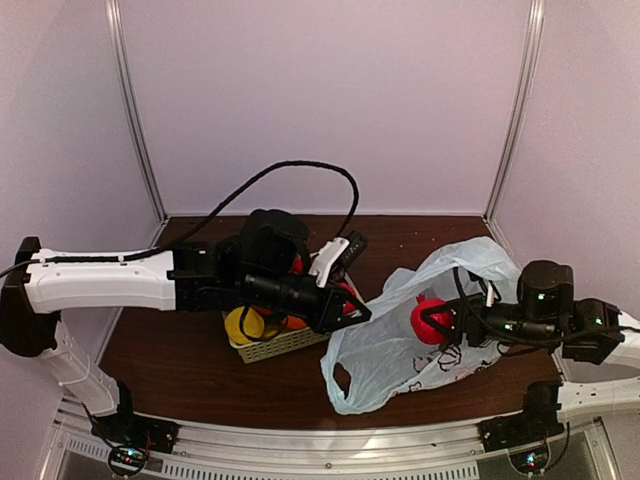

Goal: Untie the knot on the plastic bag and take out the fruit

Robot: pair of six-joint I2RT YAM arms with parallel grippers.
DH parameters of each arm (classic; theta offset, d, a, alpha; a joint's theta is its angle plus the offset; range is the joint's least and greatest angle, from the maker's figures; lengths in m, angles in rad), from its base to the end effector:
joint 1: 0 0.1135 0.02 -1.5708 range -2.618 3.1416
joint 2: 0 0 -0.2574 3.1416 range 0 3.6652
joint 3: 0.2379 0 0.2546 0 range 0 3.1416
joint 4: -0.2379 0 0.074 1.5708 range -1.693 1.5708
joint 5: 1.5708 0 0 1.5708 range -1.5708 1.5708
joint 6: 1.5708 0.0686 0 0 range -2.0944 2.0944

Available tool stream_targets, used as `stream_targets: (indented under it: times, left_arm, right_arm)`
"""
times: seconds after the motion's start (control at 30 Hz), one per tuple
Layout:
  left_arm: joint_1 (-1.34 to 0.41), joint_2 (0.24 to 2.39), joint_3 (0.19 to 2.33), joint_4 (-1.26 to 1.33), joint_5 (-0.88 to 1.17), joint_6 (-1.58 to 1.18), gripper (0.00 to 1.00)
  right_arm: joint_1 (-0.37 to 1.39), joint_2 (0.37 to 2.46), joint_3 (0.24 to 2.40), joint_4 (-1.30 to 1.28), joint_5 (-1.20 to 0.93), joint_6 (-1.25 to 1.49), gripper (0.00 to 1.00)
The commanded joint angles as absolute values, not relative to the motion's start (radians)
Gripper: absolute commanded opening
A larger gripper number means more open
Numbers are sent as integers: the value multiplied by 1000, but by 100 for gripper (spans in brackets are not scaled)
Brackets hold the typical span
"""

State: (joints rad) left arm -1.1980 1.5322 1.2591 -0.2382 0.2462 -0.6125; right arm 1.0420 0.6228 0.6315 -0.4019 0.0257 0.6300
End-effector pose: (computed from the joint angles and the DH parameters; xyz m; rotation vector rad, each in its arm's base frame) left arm 0.1254 -0.3666 0.2930 0.8450 2.2109 -1.2677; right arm 0.0971 0.1627 0.2712 -0.4164 2.0820 1.0337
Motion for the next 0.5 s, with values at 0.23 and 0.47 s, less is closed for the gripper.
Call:
stream_targets:
  times: [0.23,0.47]
  left_arm:
    - [-1128,1769,1556,-136,226,-640,0]
    - [-1082,1883,1656,-119,357,-627,0]
  right_arm:
    - [1039,669,602,-330,-365,544,50]
    - [1046,669,682,-312,-499,549,50]
